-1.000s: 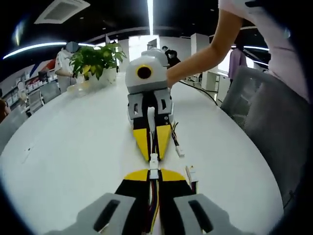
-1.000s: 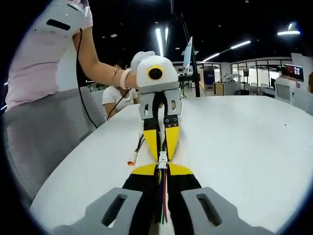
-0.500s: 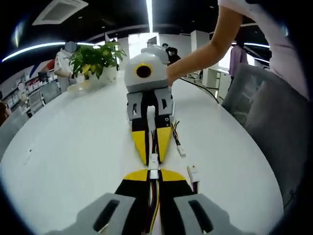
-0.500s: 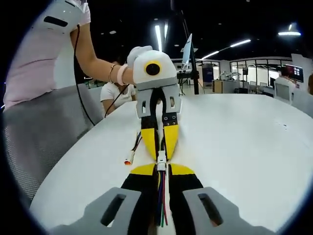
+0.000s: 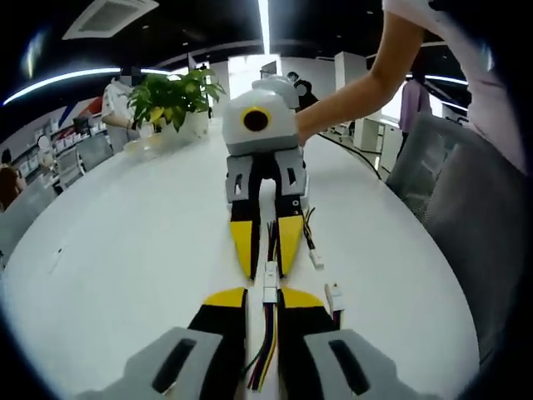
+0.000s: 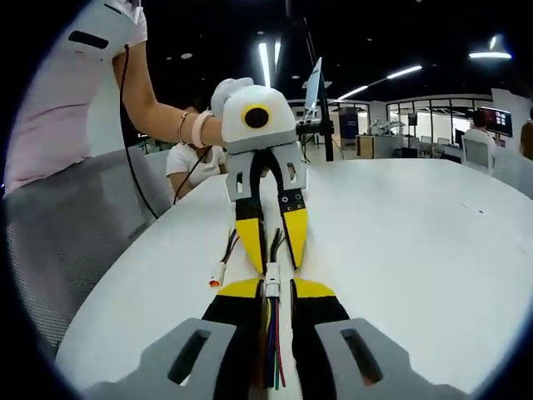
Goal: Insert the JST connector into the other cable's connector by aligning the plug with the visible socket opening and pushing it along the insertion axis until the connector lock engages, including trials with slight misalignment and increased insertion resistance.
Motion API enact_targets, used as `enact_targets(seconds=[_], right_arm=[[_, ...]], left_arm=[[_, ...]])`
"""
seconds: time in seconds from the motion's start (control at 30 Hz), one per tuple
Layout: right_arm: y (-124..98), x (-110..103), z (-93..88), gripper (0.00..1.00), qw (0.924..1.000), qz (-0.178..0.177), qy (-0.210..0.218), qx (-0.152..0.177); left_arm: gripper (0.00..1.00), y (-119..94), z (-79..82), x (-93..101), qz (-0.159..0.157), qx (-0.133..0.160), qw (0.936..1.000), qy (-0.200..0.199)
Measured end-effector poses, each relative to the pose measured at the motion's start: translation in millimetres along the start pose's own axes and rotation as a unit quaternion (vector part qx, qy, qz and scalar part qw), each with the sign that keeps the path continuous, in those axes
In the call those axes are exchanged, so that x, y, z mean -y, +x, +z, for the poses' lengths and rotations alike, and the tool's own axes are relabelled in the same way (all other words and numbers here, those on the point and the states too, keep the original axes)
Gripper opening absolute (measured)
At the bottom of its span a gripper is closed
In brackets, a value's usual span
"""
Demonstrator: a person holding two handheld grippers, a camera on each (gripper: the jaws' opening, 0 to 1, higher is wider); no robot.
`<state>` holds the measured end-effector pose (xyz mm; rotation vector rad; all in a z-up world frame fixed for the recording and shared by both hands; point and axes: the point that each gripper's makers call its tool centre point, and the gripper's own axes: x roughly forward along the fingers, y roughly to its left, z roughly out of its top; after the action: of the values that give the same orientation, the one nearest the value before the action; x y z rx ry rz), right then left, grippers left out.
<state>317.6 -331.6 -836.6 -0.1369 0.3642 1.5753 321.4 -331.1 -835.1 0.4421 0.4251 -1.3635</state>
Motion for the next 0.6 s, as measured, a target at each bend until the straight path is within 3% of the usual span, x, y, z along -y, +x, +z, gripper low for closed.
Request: enact_targets(seconds=[0.17, 0.37, 0.6], right_arm=[[-6, 5, 6.5, 0.05, 0.9994, -0.025, 0.019, 0.013], [-20, 5, 22.0, 0.03, 0.9979, -0.050, 0.023, 0.035], [-36, -9, 28.5, 0.05, 0.9965, -0.056, 0.043, 0.046]], left_arm=[[0.12, -11, 6.3, -9.2, 0.034, 0.029, 0.9980, -0.045], [0.16, -26, 13.4, -7.1, 0.055, 0.052, 0.9950, -0.066], [0.19, -37, 12.8, 5.0, 0.057, 0.065, 0.9921, -0.091]])
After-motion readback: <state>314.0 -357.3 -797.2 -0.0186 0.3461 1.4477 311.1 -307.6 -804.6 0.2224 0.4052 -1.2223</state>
